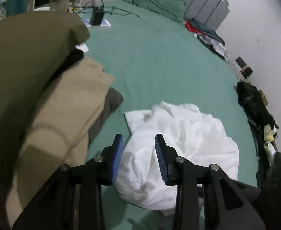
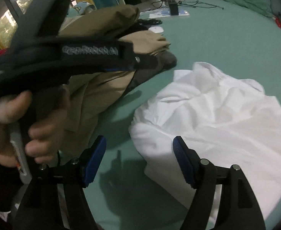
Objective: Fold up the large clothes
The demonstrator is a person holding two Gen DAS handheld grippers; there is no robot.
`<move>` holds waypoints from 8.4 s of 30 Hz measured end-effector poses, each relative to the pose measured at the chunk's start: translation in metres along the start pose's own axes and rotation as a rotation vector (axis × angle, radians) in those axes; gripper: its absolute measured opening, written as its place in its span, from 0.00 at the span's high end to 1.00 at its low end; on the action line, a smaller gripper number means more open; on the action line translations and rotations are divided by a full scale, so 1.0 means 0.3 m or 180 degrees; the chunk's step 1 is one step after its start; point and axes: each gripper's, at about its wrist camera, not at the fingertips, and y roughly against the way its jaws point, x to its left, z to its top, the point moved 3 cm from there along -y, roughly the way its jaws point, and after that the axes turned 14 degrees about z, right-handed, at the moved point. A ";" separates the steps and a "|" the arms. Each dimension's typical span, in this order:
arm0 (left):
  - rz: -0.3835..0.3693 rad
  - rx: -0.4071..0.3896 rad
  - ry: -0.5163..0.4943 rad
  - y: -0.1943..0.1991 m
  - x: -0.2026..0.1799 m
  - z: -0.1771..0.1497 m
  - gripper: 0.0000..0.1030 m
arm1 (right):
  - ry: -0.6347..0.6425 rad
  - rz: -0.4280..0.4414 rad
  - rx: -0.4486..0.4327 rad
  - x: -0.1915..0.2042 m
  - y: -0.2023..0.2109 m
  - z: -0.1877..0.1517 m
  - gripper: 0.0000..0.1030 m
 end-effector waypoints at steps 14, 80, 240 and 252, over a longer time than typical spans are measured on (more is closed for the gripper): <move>0.0112 0.0373 -0.0513 -0.196 -0.149 -0.106 0.53 | -0.0821 -0.1154 -0.0833 -0.313 0.376 -0.178 0.30; -0.1000 0.0807 -0.0252 -0.288 -0.195 -0.105 0.25 | -0.1395 -0.0921 -0.0793 -0.555 0.332 -0.331 0.16; 0.0505 0.0289 -0.0571 0.072 0.155 -0.253 0.55 | -0.1385 -0.0694 -0.0727 -0.225 0.215 -0.258 0.26; 0.0528 0.0223 -0.0362 0.222 0.126 -0.348 0.55 | -0.1387 -0.0774 -0.0705 -0.167 0.342 -0.349 0.26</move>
